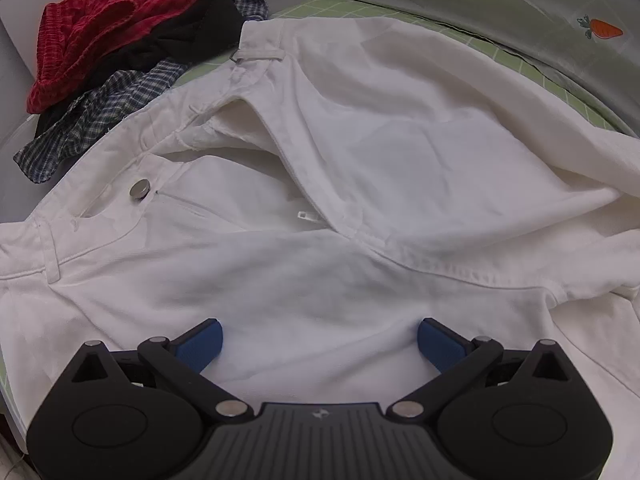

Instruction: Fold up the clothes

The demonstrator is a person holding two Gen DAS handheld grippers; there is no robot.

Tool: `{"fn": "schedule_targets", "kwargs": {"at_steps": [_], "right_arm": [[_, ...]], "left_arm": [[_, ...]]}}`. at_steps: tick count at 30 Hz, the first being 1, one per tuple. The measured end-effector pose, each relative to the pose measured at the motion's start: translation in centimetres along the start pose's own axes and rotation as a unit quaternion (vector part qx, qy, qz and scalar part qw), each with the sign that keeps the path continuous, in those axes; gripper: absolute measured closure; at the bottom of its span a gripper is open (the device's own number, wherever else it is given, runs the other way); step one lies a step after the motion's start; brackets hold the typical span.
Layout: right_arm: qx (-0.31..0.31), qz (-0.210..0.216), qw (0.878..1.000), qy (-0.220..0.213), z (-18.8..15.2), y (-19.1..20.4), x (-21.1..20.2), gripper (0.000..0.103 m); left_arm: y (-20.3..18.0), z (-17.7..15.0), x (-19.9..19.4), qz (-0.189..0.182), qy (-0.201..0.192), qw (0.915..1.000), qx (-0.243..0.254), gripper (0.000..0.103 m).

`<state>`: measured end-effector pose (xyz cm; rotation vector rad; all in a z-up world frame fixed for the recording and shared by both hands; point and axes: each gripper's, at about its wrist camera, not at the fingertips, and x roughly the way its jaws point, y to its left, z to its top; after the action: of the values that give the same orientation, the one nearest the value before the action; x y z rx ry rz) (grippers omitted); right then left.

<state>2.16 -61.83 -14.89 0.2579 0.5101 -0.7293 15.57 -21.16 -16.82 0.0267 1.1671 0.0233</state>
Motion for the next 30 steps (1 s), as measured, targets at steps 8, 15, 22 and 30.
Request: {"fn": "schedule_targets", "kwargs": {"at_steps": [8, 15, 22, 30], "right_arm": [[-0.066, -0.062, 0.992, 0.088, -5.6, -2.2, -3.7, 0.101], [0.204, -0.049, 0.968, 0.14, -8.3, -10.7, -2.5, 0.065], [0.332, -0.006, 0.934, 0.132, -8.4, -15.0, 2.1, 0.052], [0.447, 0.095, 0.883, 0.111, -6.2, -15.7, 6.6, 0.099]], "left_arm": [[-0.1, -0.1, 0.0, 0.004, -0.003, 0.9999, -0.01, 0.0], [-0.5, -0.2, -0.1, 0.012, -0.005, 0.9999, -0.007, 0.0], [-0.6, 0.0, 0.1, 0.012, -0.002, 0.9999, -0.009, 0.0], [-0.7, 0.0, 0.1, 0.014, -0.002, 0.9998, -0.017, 0.0]]}}
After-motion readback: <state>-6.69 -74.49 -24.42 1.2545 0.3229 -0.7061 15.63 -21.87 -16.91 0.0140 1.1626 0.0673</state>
